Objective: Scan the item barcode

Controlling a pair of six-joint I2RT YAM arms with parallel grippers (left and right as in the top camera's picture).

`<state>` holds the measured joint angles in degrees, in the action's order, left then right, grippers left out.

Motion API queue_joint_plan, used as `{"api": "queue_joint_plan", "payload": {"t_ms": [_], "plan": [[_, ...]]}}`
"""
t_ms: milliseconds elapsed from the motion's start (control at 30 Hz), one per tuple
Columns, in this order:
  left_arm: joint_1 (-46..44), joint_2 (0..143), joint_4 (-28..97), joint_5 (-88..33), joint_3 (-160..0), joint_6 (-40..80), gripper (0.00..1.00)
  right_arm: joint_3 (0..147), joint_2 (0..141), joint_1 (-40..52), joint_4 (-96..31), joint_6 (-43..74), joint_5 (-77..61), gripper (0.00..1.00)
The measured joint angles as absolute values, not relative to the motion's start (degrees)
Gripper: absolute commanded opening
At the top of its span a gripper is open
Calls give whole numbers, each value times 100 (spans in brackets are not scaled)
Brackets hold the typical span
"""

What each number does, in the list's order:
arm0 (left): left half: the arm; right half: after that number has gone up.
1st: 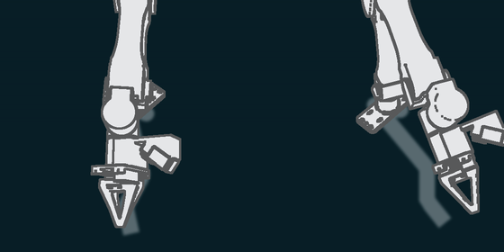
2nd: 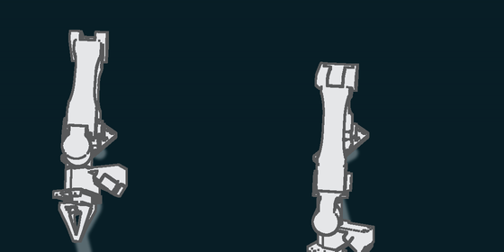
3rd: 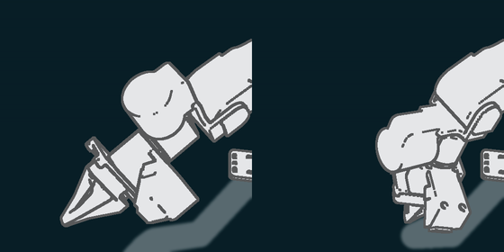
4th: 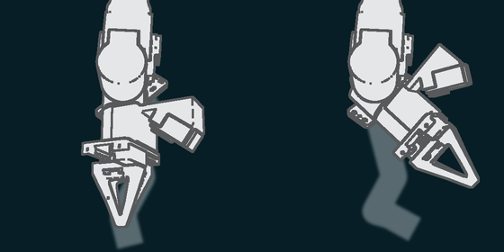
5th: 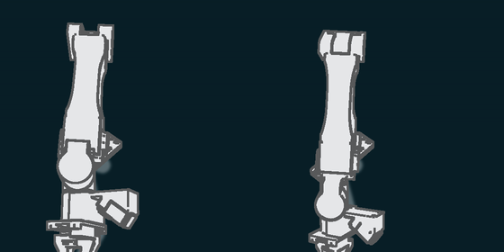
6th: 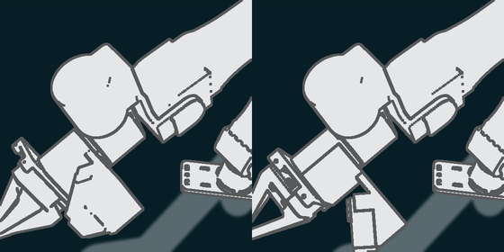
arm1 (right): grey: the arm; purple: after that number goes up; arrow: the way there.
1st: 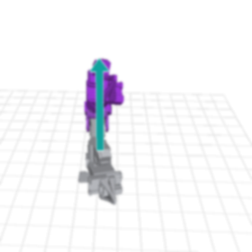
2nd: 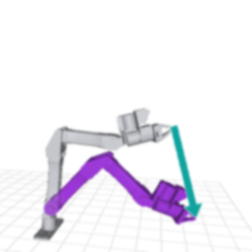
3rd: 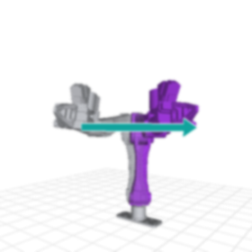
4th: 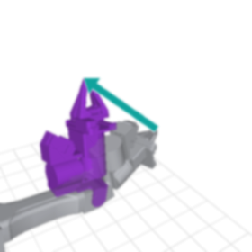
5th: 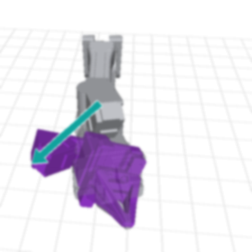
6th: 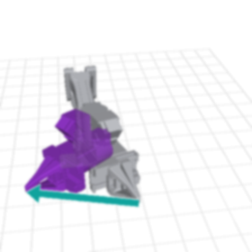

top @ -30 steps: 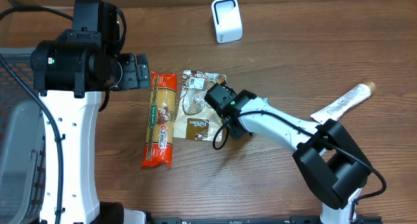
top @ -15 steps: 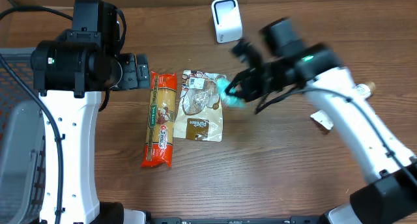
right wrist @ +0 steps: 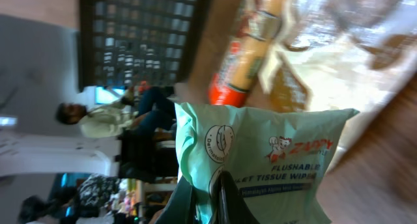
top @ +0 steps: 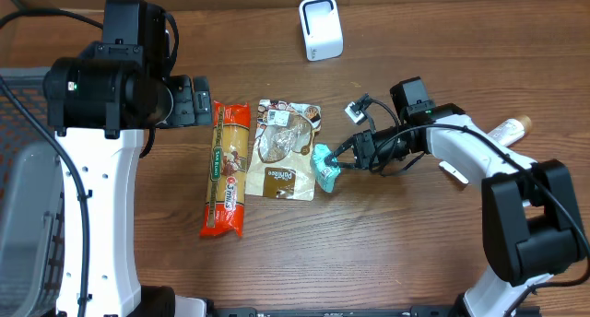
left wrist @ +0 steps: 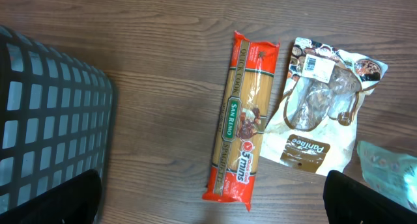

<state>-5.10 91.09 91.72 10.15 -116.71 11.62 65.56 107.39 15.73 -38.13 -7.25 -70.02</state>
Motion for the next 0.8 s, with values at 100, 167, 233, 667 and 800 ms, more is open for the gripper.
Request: {"api": "queue_joint_plan", "payload": {"t_ms": [100,167,233,667,800], "plan": [[-510,9109,9172,1015,-11671,1162,100,6556,10818,1568,-3813,-644,-6552,4],[-510,9109,9170,1015,-11671,1162,100,6556,10884,1568,-3809,-615,-6267,4],[-510,9109,9170,1015,-11671,1162,100,6556,10969,1568,-3806,-598,-6101,4],[-510,9109,9172,1015,-11671,1162,100,6556,11054,749,-3951,-445,-5717,23],[-510,9109,9172,1015,-11668,1162,100,6556,11067,405,-4178,-436,-4998,33]]}}
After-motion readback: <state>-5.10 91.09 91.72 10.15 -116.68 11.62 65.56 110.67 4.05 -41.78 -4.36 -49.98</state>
